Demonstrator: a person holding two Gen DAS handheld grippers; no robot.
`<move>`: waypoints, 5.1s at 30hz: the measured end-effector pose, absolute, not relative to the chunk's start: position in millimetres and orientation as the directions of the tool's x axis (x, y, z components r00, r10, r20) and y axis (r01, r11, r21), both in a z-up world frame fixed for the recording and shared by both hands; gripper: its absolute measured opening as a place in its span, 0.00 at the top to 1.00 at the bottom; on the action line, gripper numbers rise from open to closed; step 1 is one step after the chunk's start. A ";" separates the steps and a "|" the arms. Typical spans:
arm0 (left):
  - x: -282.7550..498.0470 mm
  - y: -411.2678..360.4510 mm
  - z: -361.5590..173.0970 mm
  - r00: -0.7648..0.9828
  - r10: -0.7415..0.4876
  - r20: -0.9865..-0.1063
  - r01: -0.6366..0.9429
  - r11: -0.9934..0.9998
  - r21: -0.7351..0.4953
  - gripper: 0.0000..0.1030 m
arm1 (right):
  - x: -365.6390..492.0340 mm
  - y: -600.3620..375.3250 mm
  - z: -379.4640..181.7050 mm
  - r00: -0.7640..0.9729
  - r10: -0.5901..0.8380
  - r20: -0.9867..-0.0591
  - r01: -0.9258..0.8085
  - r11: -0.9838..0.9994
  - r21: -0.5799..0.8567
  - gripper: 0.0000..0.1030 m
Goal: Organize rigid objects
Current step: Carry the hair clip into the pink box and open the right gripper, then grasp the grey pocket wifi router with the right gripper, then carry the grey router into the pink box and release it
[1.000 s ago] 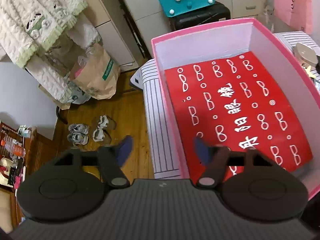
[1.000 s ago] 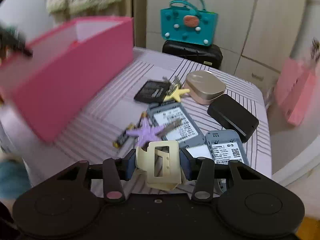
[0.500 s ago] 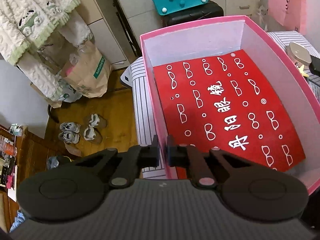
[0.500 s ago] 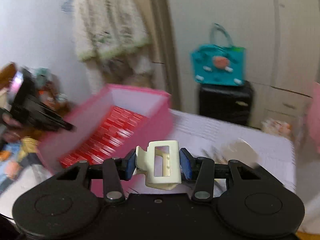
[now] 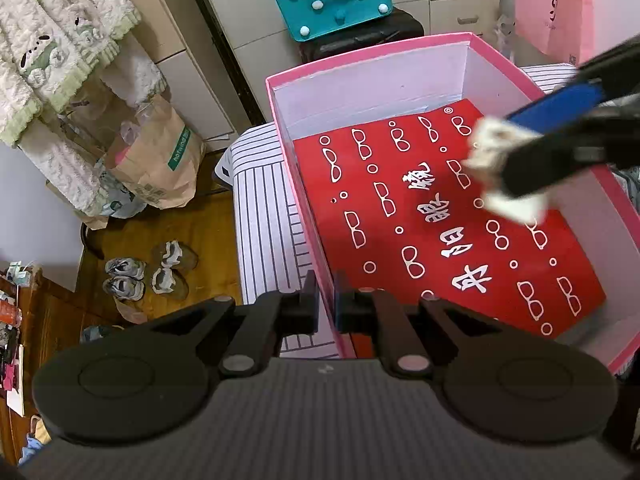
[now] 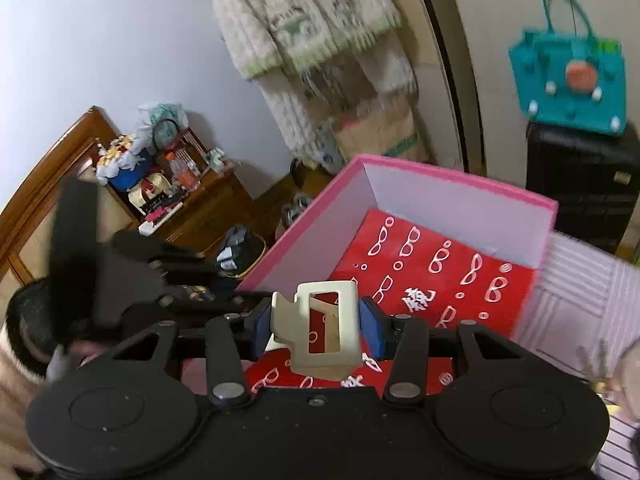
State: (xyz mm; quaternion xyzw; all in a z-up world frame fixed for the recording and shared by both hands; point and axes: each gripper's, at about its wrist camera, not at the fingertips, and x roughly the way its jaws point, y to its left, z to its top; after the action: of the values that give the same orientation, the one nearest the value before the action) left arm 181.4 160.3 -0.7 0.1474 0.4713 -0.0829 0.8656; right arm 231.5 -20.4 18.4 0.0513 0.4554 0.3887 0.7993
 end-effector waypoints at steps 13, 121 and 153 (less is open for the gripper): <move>178.3 156.4 -0.4 0.547 -0.007 -0.837 0.287 0.941 0.180 0.94 | 282.9 43.1 -35.7 0.268 0.518 -0.812 -0.511 0.791 0.336 0.51; 168.1 163.9 11.9 0.557 -0.002 -0.831 0.213 0.967 0.140 0.95 | 123.2 -141.1 42.1 0.668 0.230 -0.707 -0.483 0.858 -0.177 0.38; 167.4 179.7 9.9 0.564 -0.104 -0.819 0.232 0.972 0.036 0.95 | 197.1 86.3 -43.8 0.161 0.372 -0.914 -0.913 0.409 0.006 0.38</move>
State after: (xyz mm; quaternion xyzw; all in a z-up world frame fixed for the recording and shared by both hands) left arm 167.4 179.7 9.9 0.0699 0.4572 -0.0954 0.8815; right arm 197.1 86.3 -43.8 -0.2944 0.4590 0.4571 0.7026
